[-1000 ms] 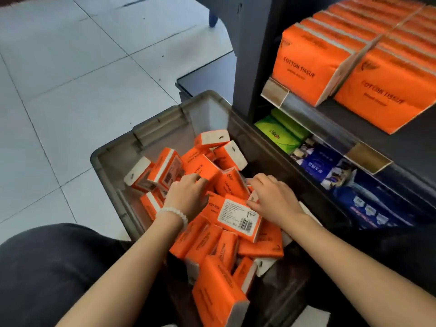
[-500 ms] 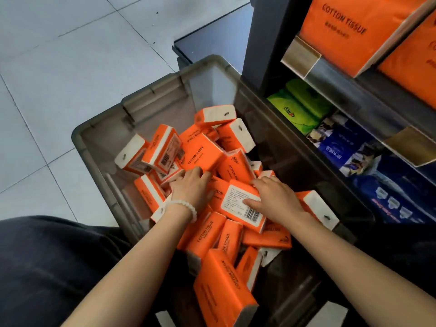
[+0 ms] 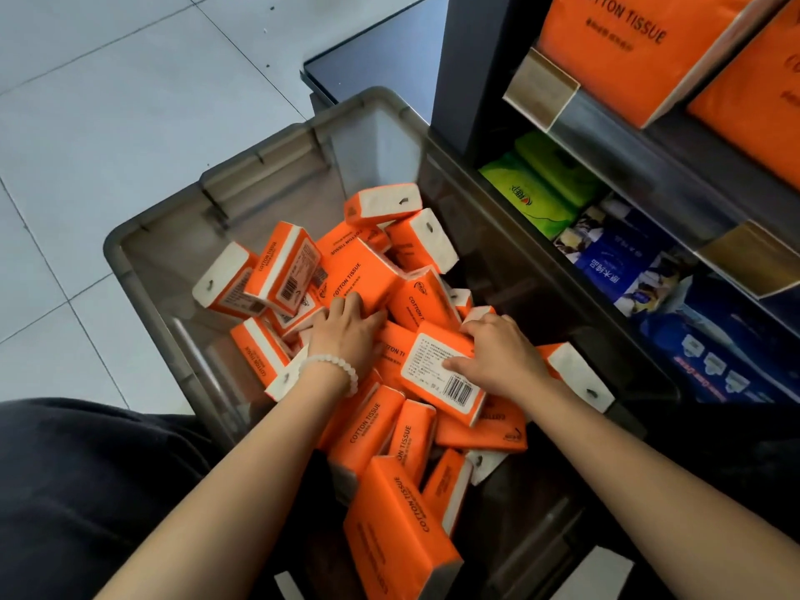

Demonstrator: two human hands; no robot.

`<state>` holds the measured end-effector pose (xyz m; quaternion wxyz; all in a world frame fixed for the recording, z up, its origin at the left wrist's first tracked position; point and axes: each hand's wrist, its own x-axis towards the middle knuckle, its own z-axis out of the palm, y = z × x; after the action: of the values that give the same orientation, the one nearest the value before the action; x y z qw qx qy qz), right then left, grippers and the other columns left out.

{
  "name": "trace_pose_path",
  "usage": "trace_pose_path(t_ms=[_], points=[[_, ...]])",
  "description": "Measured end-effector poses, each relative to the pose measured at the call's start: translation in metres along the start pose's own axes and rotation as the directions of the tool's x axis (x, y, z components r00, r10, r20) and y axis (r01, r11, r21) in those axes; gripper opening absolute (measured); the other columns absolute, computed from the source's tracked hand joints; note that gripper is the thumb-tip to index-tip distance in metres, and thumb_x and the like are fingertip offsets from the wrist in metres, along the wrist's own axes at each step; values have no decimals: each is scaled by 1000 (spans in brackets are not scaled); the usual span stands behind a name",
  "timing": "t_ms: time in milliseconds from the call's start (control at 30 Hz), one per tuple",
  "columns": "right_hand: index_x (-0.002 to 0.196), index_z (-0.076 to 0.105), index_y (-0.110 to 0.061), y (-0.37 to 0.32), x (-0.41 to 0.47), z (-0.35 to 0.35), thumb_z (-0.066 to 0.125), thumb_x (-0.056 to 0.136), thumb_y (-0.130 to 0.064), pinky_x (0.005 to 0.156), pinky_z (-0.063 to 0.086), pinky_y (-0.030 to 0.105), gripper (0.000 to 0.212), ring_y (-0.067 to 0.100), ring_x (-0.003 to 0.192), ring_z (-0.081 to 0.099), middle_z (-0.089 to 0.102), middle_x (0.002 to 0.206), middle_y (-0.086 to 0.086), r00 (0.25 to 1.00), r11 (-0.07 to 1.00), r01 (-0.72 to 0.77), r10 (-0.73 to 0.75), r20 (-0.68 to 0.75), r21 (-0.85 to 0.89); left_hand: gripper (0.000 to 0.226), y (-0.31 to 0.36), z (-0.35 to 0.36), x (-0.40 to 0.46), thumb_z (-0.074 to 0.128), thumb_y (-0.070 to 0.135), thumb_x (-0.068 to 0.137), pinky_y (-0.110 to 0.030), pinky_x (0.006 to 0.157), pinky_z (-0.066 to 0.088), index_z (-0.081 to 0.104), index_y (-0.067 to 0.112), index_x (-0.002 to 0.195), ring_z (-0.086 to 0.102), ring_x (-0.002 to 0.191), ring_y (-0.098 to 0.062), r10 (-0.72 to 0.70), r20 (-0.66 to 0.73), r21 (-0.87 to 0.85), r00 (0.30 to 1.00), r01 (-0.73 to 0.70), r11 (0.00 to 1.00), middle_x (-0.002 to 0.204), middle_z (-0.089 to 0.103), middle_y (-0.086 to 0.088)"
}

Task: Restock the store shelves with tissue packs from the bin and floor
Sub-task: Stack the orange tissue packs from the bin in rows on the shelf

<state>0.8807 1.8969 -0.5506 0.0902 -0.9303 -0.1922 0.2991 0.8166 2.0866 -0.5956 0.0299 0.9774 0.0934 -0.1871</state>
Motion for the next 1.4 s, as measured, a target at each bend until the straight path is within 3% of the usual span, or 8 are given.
trace_pose_path(t_ms=[267,467,633,767,967,1133,1267,1400], points=[[137,46,-16,0,-2,-1,69,79,-47,106,32,35,69,24,130,32,42,137,6,1000,1000,1,-1,18,13,44,7,-14,1,56,46,87,-42,98,34,47,25,126,30,123,-29,23,53,-11,998,-22,1000,132,33,-5],[132,50,-18,-1,-16,-6,74,76,-42,104,34,32,65,21,126,39,41,134,3,1000,998,23,-24,9,65,33,9,-24,-11,54,36,91,-37,95,35,47,21,120,41,120,-23,122,91,-44,988,-118,992,125,54,0],[119,51,-23,-3,-36,-14,77,73,-35,96,44,35,54,19,112,52,41,129,-2,997,992,71,-70,-19,107,31,16,-35,-30,43,15,95,-38,99,35,43,18,126,48,117,-23,123,84,-43,989,-120,992,124,48,-4],[116,49,-24,-2,-54,-26,75,75,-33,90,46,33,49,19,110,54,51,124,-3,989,990,132,-128,-70,48,35,23,-50,-38,49,21,95,-40,96,41,45,18,129,43,120,-27,117,103,31,988,-121,992,129,41,-9],[117,50,-24,12,-97,-61,74,77,-32,88,46,34,48,17,108,55,55,120,-5,960,985,151,-127,-249,80,28,44,-94,-54,45,21,96,-41,87,45,47,16,123,44,119,-27,167,-165,48,972,-161,986,131,45,-5],[119,50,-24,44,-152,-86,74,77,-30,90,45,35,49,15,107,53,55,119,-5,917,982,126,-60,-395,144,36,94,-137,-74,50,33,93,-42,91,45,47,15,125,47,119,-27,277,-233,40,932,-275,961,126,52,-6],[120,51,-24,78,-202,-117,75,76,-28,93,44,36,50,17,111,51,54,121,-3,850,979,100,8,-527,175,40,144,-174,-89,49,38,93,-44,95,42,46,15,126,46,120,-28,360,-329,53,873,-363,930,127,51,-7],[122,52,-21,107,-252,-154,74,77,-25,95,43,35,51,18,113,51,54,123,-1,757,980,84,56,-651,182,40,194,-218,-104,48,38,94,-43,89,42,45,13,126,45,120,-28,429,-452,120,782,-423,898,127,50,-8]])
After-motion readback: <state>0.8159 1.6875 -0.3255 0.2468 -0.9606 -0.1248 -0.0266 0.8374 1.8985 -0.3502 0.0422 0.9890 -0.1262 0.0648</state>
